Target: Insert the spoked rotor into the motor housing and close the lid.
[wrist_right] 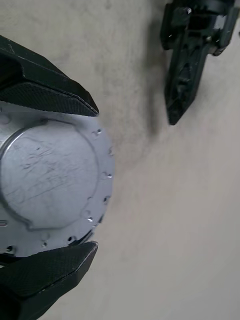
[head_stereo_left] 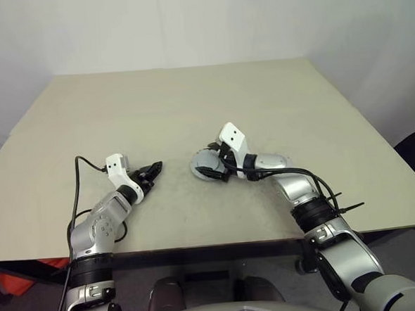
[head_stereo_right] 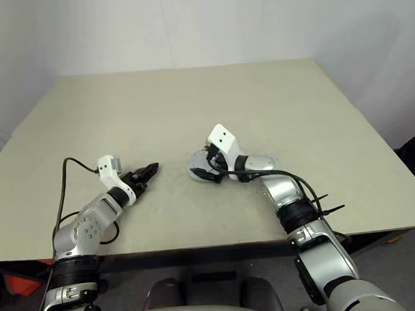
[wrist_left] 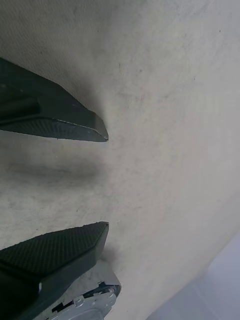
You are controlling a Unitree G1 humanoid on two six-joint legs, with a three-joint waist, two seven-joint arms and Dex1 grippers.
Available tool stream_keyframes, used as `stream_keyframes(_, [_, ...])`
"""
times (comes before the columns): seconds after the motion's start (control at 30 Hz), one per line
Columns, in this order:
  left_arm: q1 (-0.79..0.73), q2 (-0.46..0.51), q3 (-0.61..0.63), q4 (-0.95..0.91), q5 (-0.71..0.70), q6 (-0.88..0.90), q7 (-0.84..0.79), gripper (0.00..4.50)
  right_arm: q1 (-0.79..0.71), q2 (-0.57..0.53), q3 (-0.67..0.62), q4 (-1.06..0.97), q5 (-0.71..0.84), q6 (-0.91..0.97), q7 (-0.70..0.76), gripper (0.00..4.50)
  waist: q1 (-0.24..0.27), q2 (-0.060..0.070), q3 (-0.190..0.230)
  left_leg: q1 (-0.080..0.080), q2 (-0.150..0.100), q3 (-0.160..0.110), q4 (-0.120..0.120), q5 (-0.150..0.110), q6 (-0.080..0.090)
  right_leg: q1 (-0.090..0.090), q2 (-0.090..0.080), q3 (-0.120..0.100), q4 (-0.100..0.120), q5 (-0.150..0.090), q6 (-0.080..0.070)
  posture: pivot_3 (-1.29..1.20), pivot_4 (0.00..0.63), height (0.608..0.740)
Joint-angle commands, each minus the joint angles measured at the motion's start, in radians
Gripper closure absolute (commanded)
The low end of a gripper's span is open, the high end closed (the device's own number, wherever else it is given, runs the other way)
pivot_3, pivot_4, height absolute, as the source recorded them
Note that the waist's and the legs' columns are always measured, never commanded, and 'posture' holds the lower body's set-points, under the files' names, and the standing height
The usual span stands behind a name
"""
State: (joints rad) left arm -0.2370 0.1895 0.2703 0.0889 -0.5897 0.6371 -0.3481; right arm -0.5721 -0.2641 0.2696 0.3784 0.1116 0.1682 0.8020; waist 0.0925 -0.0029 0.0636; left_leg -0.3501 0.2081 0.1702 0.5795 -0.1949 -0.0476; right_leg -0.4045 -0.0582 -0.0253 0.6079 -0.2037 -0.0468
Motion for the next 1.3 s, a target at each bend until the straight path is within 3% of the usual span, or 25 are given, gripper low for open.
stream_keyframes(0.03, [0.000,0.007,0.008,-0.033,-0.002,-0.007,0.005,1.78,-0.009,-0.001,-0.014,-0.018,-0.006,-0.023,0.010,0.02,0.000,0.000,0.000,0.000,0.000,0.000,0.000,0.000,0.000,0.000,0.000,0.000,0.000,0.000,0.000,0.00,0.000,0.740])
stream_keyframes(0.27, [-0.004,0.007,0.005,-0.030,-0.002,-0.007,0.005,1.78,-0.003,0.010,-0.012,0.028,-0.023,-0.013,0.004,0.02,0.000,0.000,0.000,0.000,0.000,0.000,0.000,0.000,0.000,0.000,0.000,0.000,0.000,0.000,0.000,0.00,0.000,0.740])
stream_keyframes(0.43, [-0.008,0.011,0.009,-0.024,-0.001,-0.008,0.005,1.78,-0.014,0.017,-0.017,0.069,-0.032,-0.023,0.000,1.31,0.000,0.000,0.000,0.001,0.000,0.000,0.000,-0.001,0.002,0.001,0.000,0.000,0.000,0.000,0.000,0.00,0.000,0.740])
stream_keyframes(0.47, [-0.009,0.011,0.010,-0.023,-0.001,-0.009,0.005,1.78,-0.016,0.018,-0.017,0.074,-0.032,-0.025,0.000,1.37,0.000,0.000,0.000,0.001,0.000,0.000,0.000,-0.002,0.003,0.002,0.000,0.000,0.000,0.000,0.000,0.00,0.000,0.740])
stream_keyframes(0.87, [-0.005,0.007,0.010,-0.028,-0.001,-0.012,0.009,1.78,-0.087,0.049,-0.099,0.048,0.055,0.075,0.014,1.37,0.000,0.000,0.000,0.002,0.000,0.000,0.002,-0.002,0.004,0.002,0.000,0.000,0.001,0.000,-0.001,0.00,0.000,0.740])
stream_keyframes(1.3, [-0.005,0.009,0.013,-0.028,-0.002,-0.012,0.009,1.78,-0.091,0.055,-0.068,0.156,-0.027,-0.012,0.004,1.37,0.000,0.000,0.000,0.001,0.000,0.000,0.001,-0.003,0.005,0.001,0.000,0.000,0.000,0.000,-0.001,0.00,0.000,0.740])
